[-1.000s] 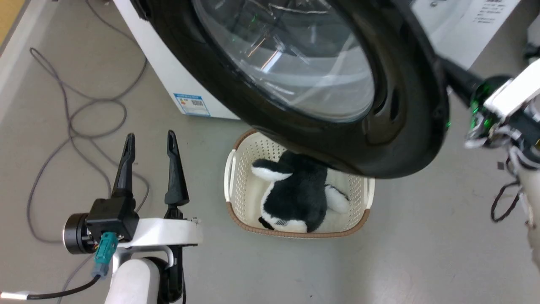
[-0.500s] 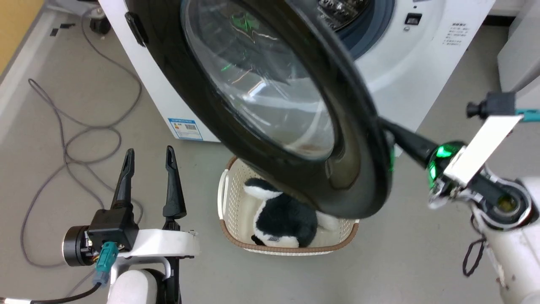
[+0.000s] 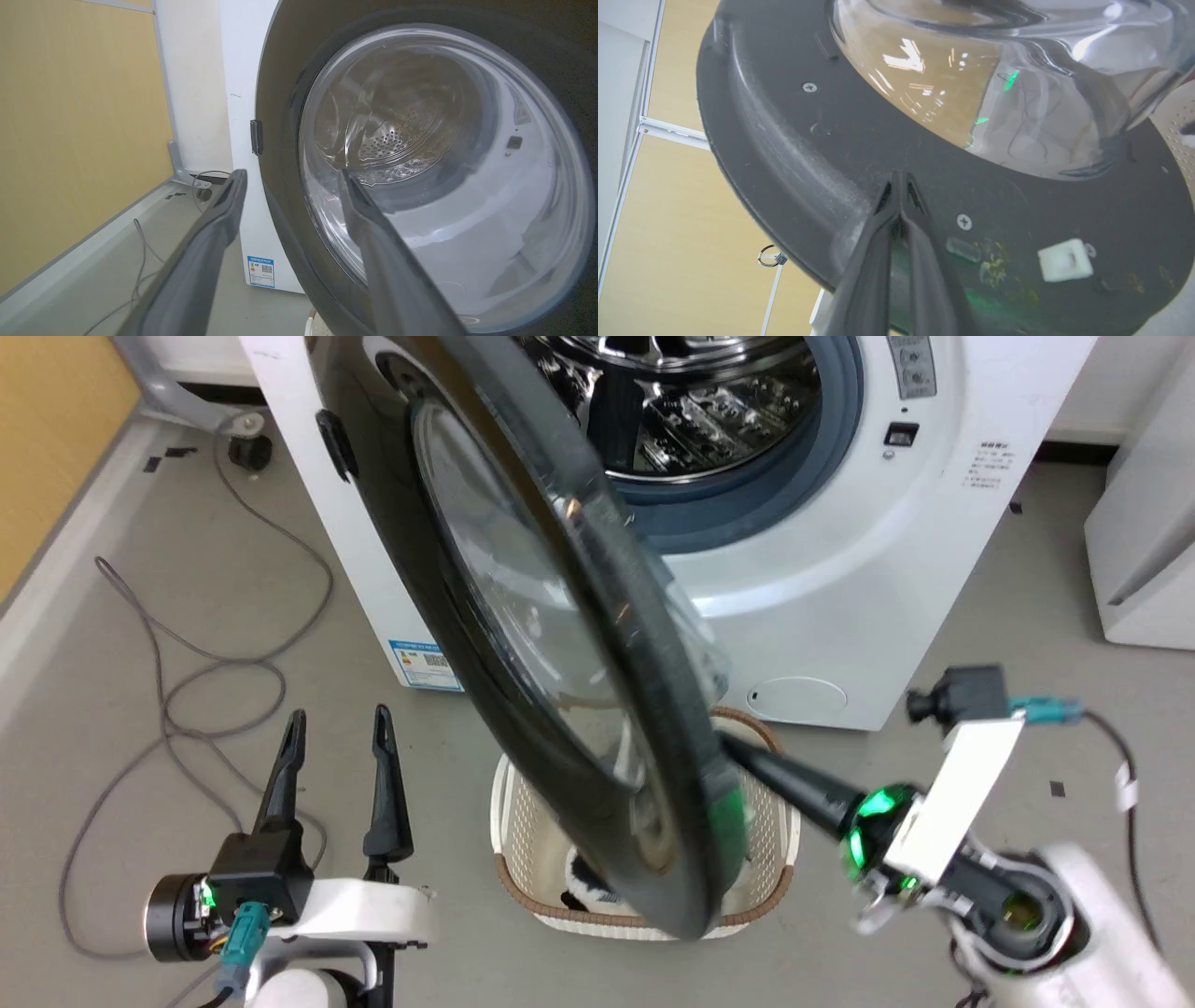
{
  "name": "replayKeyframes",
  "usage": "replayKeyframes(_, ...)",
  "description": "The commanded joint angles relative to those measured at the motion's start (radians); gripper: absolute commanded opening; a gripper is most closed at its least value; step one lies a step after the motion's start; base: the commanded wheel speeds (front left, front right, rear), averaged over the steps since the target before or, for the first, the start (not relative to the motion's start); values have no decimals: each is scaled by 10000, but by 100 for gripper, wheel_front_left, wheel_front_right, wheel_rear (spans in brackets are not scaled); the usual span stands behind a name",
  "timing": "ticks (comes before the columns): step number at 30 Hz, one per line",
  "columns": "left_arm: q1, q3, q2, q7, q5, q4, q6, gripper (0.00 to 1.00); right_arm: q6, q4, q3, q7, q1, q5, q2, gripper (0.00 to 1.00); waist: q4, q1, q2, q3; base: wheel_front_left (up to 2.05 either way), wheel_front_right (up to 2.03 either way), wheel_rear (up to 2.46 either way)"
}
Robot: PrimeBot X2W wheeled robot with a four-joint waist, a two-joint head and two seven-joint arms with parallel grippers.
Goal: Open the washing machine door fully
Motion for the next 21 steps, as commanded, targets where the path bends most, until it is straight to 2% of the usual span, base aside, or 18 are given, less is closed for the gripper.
replayKeyframes(1, 120, 31, 12, -53, 81, 39, -35, 100, 12, -137, 72, 11, 302, 44, 139, 0, 33, 1, -1, -93, 0, 0, 0)
replayKeyframes(10, 328, 49, 12, -53, 113, 186, -77, 100, 12, -686, 383, -157, 1317, -42, 568, 0, 195, 1, -1, -414, 0, 0, 0)
replayKeyframes(19, 607, 109, 12, -53, 140, 301, -107, 100, 12, -578, 841, -97, 1919, -144, 868, 0, 202, 1, -1, -765, 0, 0, 0)
replayKeyframes(21, 672, 112, 12, -53, 144, 330, -110, 100, 12, -616, 732, -393, 2007, -257, 919, 0, 196, 1, -1, -858, 0, 0, 0)
